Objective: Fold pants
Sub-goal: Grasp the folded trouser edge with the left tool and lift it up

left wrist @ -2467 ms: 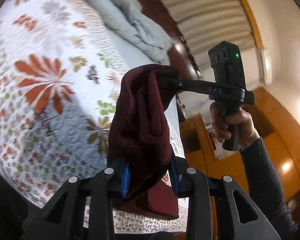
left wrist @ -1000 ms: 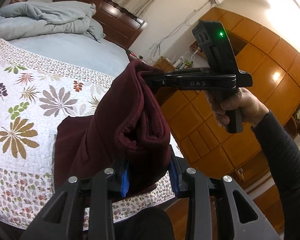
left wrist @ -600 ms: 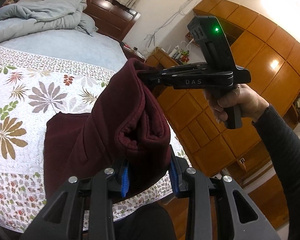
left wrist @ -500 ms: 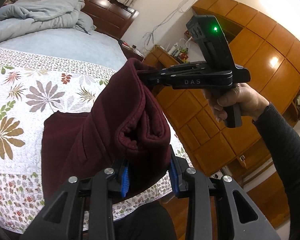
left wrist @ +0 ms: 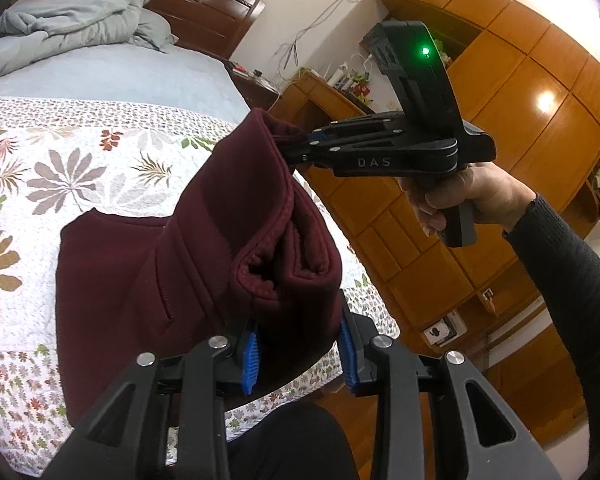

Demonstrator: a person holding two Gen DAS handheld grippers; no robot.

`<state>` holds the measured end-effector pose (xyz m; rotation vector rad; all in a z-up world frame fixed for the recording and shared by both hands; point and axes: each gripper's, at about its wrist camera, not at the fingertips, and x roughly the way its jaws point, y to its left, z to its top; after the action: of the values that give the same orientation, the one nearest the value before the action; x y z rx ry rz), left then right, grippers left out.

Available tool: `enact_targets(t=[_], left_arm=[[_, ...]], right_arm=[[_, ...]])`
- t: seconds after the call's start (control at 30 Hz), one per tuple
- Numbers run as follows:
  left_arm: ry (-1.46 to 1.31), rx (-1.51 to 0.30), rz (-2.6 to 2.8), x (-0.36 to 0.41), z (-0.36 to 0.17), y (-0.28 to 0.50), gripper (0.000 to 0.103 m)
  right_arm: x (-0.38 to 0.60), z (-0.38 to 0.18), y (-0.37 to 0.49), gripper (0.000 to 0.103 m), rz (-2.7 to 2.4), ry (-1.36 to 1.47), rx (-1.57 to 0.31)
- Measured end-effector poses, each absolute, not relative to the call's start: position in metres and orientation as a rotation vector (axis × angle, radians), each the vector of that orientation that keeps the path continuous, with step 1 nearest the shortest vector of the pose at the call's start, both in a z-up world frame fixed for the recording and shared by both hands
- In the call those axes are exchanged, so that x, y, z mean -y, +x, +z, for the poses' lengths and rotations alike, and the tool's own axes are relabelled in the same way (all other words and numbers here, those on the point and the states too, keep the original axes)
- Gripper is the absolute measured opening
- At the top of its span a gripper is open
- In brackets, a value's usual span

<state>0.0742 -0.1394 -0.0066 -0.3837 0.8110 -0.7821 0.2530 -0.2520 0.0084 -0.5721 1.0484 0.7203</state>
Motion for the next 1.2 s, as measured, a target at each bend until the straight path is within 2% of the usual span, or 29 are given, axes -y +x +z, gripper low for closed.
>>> enact_targets(t=[0.4, 0.77, 1.1, 1.17, 1.2], left_arm=[[-0.309, -0.864, -0.806, 0.180, -0.033, 0.087, 0.032], [-0.237, -0.954, -0.809, 0.218, -0.077, 0.107, 0.032], [-0.166, -1.003, -0.789, 0.246, -0.107, 0.109, 0.033], [-0.165, -1.016, -0.791, 0.250, -0.111, 0.109, 0.035], [-0.166, -1.020, -0.794, 0.252, -0.112, 0.108, 0.036]], right_arm=[[0.280, -0.025, 0.240, 0.014, 0.700, -0.700, -0.958], [0.312, -0.082, 0.230, 0.015, 0.687, -0.845, -0.846], [0.344, -0.123, 0.228, 0.025, 0.667, -0.834, -0.799], [0.351, -0.131, 0.227, 0.029, 0.659, -0.813, -0.810], [0.355, -0.133, 0.227, 0.034, 0.651, -0.802, -0.811]])
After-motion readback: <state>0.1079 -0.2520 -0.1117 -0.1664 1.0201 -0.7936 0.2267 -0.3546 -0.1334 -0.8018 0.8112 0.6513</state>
